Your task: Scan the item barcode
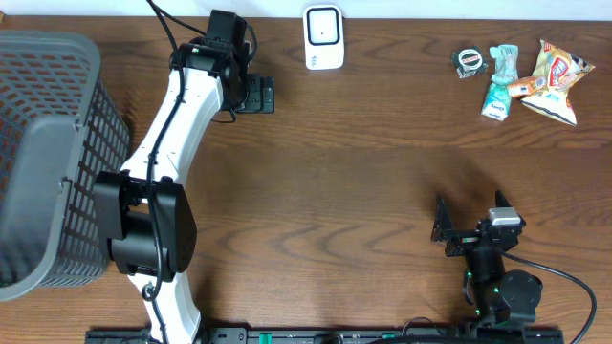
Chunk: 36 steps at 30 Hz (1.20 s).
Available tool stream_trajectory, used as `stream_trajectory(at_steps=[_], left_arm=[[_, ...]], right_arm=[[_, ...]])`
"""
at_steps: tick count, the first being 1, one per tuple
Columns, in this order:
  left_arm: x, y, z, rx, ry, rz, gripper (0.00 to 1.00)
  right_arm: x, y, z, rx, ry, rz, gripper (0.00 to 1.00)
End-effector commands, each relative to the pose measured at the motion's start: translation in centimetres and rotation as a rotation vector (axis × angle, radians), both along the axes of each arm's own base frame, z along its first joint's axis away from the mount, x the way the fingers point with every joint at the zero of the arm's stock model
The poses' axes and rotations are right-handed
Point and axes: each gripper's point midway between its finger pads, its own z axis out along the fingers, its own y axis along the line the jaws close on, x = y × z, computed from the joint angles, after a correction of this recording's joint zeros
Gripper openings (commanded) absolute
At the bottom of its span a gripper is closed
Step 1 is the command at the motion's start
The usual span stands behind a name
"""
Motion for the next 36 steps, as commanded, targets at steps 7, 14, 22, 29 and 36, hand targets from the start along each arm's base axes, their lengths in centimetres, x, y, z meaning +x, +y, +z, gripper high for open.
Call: stream_trajectory(at_steps=[7, 14, 22, 29, 36], left_arm=[[0.0, 0.3, -0.4, 0.014, 0.009, 0.006, 0.98], [0.1, 1.6, -0.5, 0.087, 0.001, 0.025, 0.98], [-7.5, 3.2, 3.3, 0.132, 0.118, 0.025, 0.98], [-13.8, 4.5, 5.4, 0.088, -0.086, 0.035, 0.98], [-20.1, 5.9, 4.4, 0.068, -0.173, 0.046, 0.98]], right_arm=[[0.0, 0.0, -0.1, -0.007, 0.000, -0.004, 0.99], [0.0, 0.0, -0.1, -0.007, 0.000, -0.004, 0.99], [0.0, 0.0, -0.1, -0.007, 0.000, -0.004, 0.99], [0.0, 0.0, -0.1, -0.007, 0.000, -0.004, 0.99], [0.0, 0.0, -0.1, -0.007, 0.000, -0.004, 0.99]])
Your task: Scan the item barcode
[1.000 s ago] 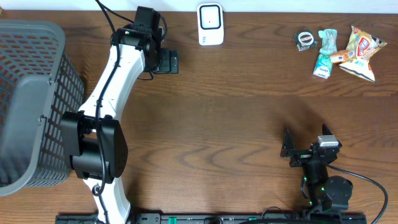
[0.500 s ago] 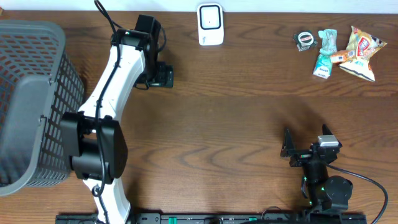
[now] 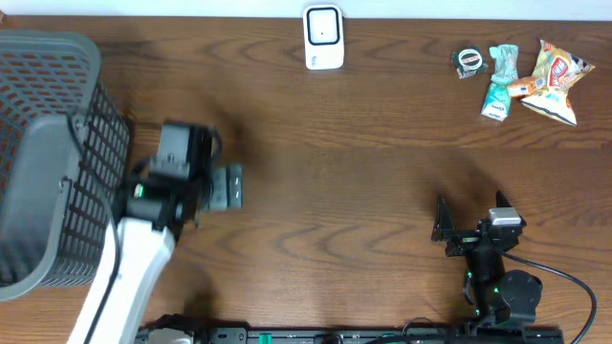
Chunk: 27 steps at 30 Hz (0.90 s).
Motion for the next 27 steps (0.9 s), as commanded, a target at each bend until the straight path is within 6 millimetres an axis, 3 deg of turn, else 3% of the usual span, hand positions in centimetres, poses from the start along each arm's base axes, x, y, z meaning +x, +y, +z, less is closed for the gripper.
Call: stream_trajectory(at_steps=[1, 7, 14, 18, 27], left_arm=[[-2.7, 0.8, 1.3, -0.010, -0.106, 0.009, 0.98], [-5.9, 1.8, 3.1, -0.046, -0.304, 0.025, 0.98], [-8.1, 2.7, 1.8, -0.066, -0.434, 0.044, 0.98], [-8.0, 2.6, 0.9, -0.074, -0.464, 0.042, 0.98], [-6.5, 2.1, 1.5, -0.128, -0.784, 0.017, 0.98]], right_arm=[[0.0, 0.1, -0.1, -0.007, 0.000, 0.000, 0.99], [0.0, 0.1, -0.1, -0.007, 0.000, 0.000, 0.99], [0.0, 0.1, -0.1, -0.007, 0.001, 0.000, 0.99], [0.0, 0.1, -0.1, -0.007, 0.000, 0.000, 0.99], [0.0, 0.1, -0.1, -0.007, 0.001, 0.000, 0.99]])
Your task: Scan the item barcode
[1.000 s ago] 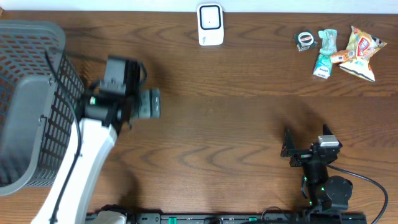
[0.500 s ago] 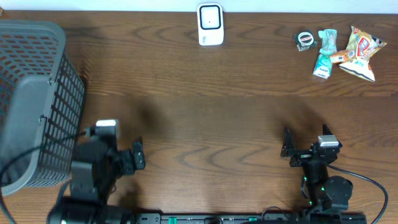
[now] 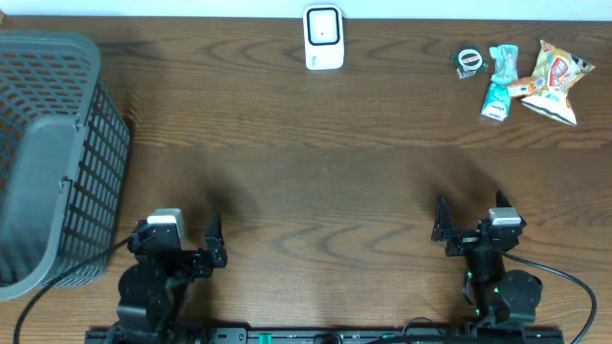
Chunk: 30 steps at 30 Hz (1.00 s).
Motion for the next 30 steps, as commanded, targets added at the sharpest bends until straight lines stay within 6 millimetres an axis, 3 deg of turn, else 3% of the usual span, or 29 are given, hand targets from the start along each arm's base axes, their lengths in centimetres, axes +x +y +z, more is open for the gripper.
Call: stream_trajectory(at_steps=[1, 7, 11, 20, 26, 30], left_arm=[[0.6, -0.1, 0.2, 0.001, -0.105, -0.011, 0.98], [2.3, -0.3, 0.5, -0.012, -0.239, -0.007, 0.98], [3.7, 0.9, 0.2, -0.015, -0.332, 0.050, 0.97], [4.1, 2.2, 0.5, -0.011, -0.405, 0.107, 0.98], [3.9, 2.8, -3.3, 0.004, -0.249, 0.127, 0.98], [3.8, 2.8, -3.4, 0.062, -0.245, 0.108, 0.97]], right_arm=[[0.0, 0.1, -0.1, -0.007, 0.001, 0.000, 0.99], [0.0, 0.1, -0.1, -0.007, 0.000, 0.000, 0.99], [0.0, 0.1, -0.1, -0.007, 0.000, 0.000, 0.99], [0.0, 0.1, -0.1, -0.007, 0.000, 0.000, 0.99], [0.0, 0.1, -0.1, -0.007, 0.001, 0.000, 0.99], [0.0, 0.1, -0.1, -0.007, 0.000, 0.000, 0.99]])
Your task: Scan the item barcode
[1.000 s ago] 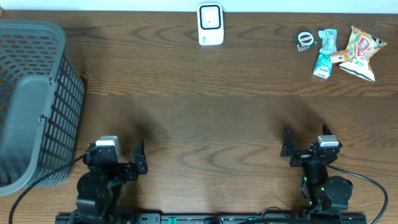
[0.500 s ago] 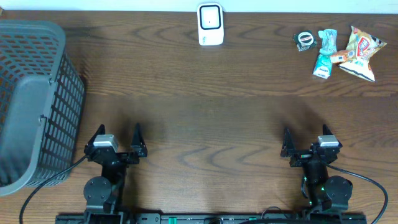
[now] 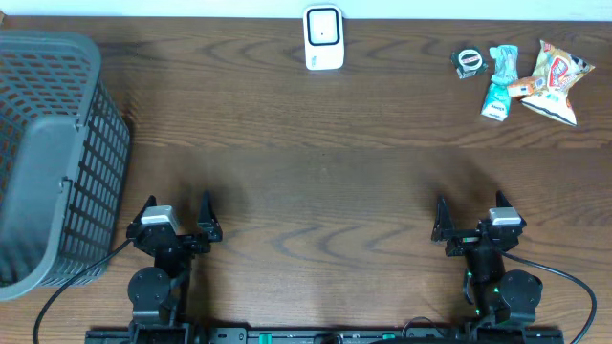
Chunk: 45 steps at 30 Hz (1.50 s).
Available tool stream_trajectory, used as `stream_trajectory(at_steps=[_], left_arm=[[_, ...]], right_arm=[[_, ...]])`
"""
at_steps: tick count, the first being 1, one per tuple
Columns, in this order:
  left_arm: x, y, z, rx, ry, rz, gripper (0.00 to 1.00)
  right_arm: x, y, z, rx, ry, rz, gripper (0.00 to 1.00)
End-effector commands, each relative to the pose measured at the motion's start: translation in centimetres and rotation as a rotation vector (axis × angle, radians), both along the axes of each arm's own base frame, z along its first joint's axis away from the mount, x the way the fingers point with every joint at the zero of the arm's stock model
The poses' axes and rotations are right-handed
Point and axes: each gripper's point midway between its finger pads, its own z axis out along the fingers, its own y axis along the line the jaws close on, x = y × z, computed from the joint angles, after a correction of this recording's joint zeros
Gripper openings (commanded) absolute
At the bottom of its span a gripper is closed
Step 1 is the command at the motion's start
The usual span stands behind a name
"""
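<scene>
The white barcode scanner (image 3: 323,38) stands at the far edge of the table, near the middle. Several items lie at the far right: a small ring-shaped piece (image 3: 468,61), a teal packet (image 3: 498,81) and a yellow-red snack bag (image 3: 557,76). My left gripper (image 3: 177,212) is folded back at the near left edge, open and holding nothing. At the near right edge my right gripper (image 3: 469,218) is also open with nothing in it. Both are far from the items and the scanner.
A large grey mesh basket (image 3: 57,67) fills the left side of the table, close to the left arm. Brown wood tabletop (image 3: 325,182) lies between the arms and the scanner. A black cable (image 3: 564,272) runs from the right arm's base.
The left arm has settled a little further back over its base, and its two fingers now show spread on either side of the wrist. The right arm and the items are unchanged.
The left arm was first stretched to the far edge, its gripper just left of the scanner. Then it was drawn back beside the basket, then folded at the near edge, where it now rests open. The right arm and the items stayed put.
</scene>
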Motion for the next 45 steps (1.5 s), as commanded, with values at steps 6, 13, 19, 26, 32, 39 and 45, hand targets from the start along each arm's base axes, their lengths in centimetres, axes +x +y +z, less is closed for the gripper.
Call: stream_trajectory(at_steps=[6, 13, 19, 26, 32, 39, 45], left_arm=[[-0.15, 0.26, -1.65, 0.124, 0.056, -0.003, 0.98], [-0.15, 0.32, -1.63, 0.144, 0.056, -0.002, 0.98], [-0.14, 0.31, -1.67, 0.144, 0.058, -0.003, 0.98], [-0.14, 0.31, -1.65, 0.144, 0.058, -0.003, 0.98], [-0.14, 0.31, -1.65, 0.144, 0.058, -0.003, 0.98], [-0.14, 0.31, -1.65, 0.144, 0.058, -0.003, 0.98], [-0.14, 0.31, -1.65, 0.144, 0.058, -0.003, 0.98]], right_arm=[[-0.02, 0.05, -0.07, -0.007, 0.000, 0.000, 0.99], [-0.02, 0.05, -0.07, -0.007, 0.000, 0.000, 0.99], [-0.02, 0.05, -0.06, -0.007, 0.000, 0.000, 0.99], [-0.02, 0.05, -0.06, -0.007, 0.000, 0.000, 0.99], [-0.02, 0.05, -0.06, -0.007, 0.000, 0.000, 0.99], [-0.02, 0.05, -0.06, -0.007, 0.000, 0.000, 0.99], [-0.02, 0.05, -0.07, -0.007, 0.000, 0.000, 0.99]])
